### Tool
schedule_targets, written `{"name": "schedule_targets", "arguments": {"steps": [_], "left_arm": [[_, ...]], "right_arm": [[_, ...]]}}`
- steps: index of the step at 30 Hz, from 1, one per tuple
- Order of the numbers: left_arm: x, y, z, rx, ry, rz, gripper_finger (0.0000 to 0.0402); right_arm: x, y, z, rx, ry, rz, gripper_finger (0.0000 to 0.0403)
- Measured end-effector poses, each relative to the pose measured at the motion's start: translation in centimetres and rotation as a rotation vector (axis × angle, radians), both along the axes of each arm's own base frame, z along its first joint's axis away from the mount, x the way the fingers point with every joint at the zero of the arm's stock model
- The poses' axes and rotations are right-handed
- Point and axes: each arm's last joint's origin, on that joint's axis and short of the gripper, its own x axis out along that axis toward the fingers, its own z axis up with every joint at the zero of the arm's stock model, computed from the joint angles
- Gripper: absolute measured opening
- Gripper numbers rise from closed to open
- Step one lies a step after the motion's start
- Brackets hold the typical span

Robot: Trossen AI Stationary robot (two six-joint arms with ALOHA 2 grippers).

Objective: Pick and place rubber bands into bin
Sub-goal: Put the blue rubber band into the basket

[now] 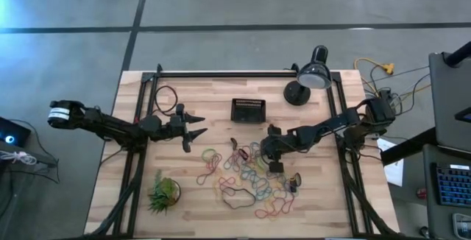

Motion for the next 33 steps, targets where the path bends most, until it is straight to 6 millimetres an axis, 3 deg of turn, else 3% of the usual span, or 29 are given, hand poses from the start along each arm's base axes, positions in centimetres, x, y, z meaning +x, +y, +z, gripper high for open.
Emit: {"name": "schedule_targets", "arguments": {"steps": [9,16,24,33], "left_arm": [[0.0,0.0,0.0,0.000,-0.001,0.000,0.0183],[0.0,0.0,0.0,0.000,-0.001,-0.003,0.0183],[0.0,0.0,0.0,0.002,-0.002,-0.002,0.0183],[0.0,0.0,0.0,0.003,-0.002,0.001,0.0183]], "right_arm": [[0.0,0.0,0.0,0.006,0.002,0.007,0.0010],[-0.6,-0.1,1.7,-0.042,-0.048,-0.018,0.0008],[-1.1,-0.4,6.6,-0.118,-0.254,-0.029,0.0008],[-2.3,-1.4,11.4,-0.367,-0.462,-0.084,0.0008]]}}
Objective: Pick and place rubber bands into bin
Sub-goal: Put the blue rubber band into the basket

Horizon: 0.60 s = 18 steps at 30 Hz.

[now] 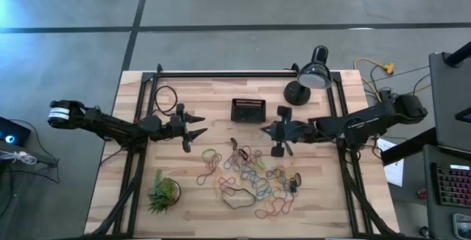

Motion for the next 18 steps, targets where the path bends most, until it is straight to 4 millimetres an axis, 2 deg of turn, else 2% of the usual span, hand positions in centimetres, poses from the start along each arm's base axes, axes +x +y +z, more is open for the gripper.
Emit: {"name": "schedule_targets", "arguments": {"steps": [6,18], "left_arm": [[0.0,0.0,0.0,0.000,0.000,0.001,0.0183],[0.0,0.0,0.0,0.000,0.001,0.003,0.0183]], "right_arm": [[0.0,-1.6,1.3,-0.083,-0.069,-0.045,0.0008],[1.9,-5.0,0.3,-0.146,-0.095,-0.074,0.0009]]}}
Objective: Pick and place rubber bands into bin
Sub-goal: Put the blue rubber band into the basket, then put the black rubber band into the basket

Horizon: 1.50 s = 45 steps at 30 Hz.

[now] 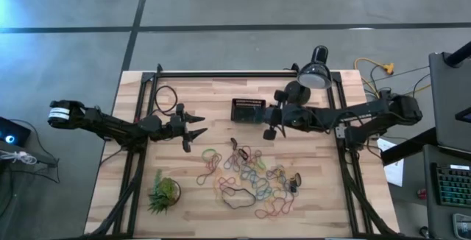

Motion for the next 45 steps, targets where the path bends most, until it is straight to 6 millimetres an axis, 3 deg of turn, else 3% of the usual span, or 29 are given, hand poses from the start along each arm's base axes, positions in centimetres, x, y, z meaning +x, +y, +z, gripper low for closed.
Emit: {"name": "schedule_targets", "arguments": {"steps": [13,23,29,33,38,45], "left_arm": [[0.0,0.0,0.0,0.024,0.006,0.003,0.0183],[0.0,0.0,-0.1,0.024,0.008,0.006,0.0183],[0.0,0.0,-0.1,0.023,0.008,0.005,0.0183],[0.0,0.0,-0.1,0.024,0.009,0.005,0.0183],[-0.1,0.0,-0.1,0.024,0.010,0.005,0.0183],[0.0,0.0,-0.5,0.023,0.048,0.001,0.0183]], "right_arm": [[1.3,-2.2,1.9,-0.027,-0.067,0.035,0.0009],[3.3,-4.3,-2.3,0.105,0.056,0.022,0.0009],[4.4,-5.7,-3.6,0.234,0.131,0.003,0.0012],[5.0,-7.0,-3.8,0.348,0.235,0.004,0.0039],[5.9,-7.4,-3.1,0.363,0.262,-0.001,0.0095],[6.1,-6.3,-1.0,0.317,0.246,0.109,0.0152]]}}
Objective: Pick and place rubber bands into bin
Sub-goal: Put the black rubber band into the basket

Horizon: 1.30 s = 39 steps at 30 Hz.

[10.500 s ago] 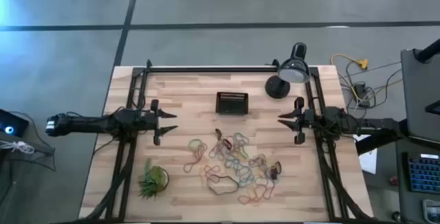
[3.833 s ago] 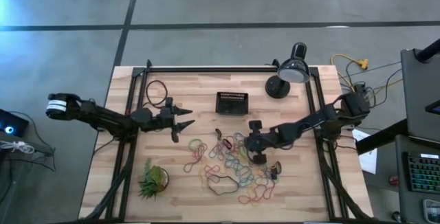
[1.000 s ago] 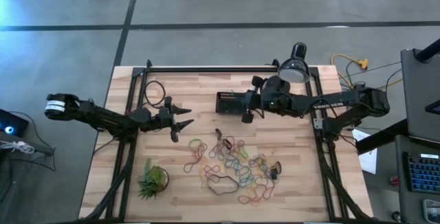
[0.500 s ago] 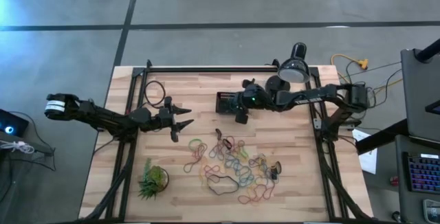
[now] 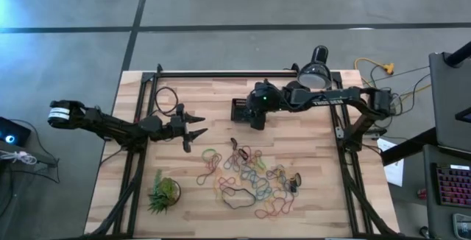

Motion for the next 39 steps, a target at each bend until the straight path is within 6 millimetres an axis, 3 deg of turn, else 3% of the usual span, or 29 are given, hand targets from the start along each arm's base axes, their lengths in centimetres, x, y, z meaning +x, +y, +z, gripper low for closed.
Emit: {"name": "schedule_targets", "arguments": {"steps": [8,13,24,32,39], "left_arm": [[0.7,-0.2,-2.3,-0.036,0.190,-0.062,0.0183],[2.4,-0.3,-2.4,-0.045,0.230,-0.114,0.0183],[8.2,-0.4,-2.4,0.066,0.392,-0.167,0.0181],[12.7,-0.7,-1.8,0.123,0.716,-0.188,0.0143],[15.3,-0.6,-0.7,0.237,0.826,-0.203,0.0114]], "right_arm": [[-1.4,4.6,-0.4,0.024,0.008,0.227,0.0159],[-1.9,6.9,-2.4,0.039,0.065,0.294,0.0149],[-1.2,8.4,-3.6,0.047,0.002,0.321,0.0129],[-4.7,8.6,-3.6,0.104,0.085,0.286,0.0123],[-8.8,9.1,-2.9,0.141,0.035,0.265,0.0120]]}}
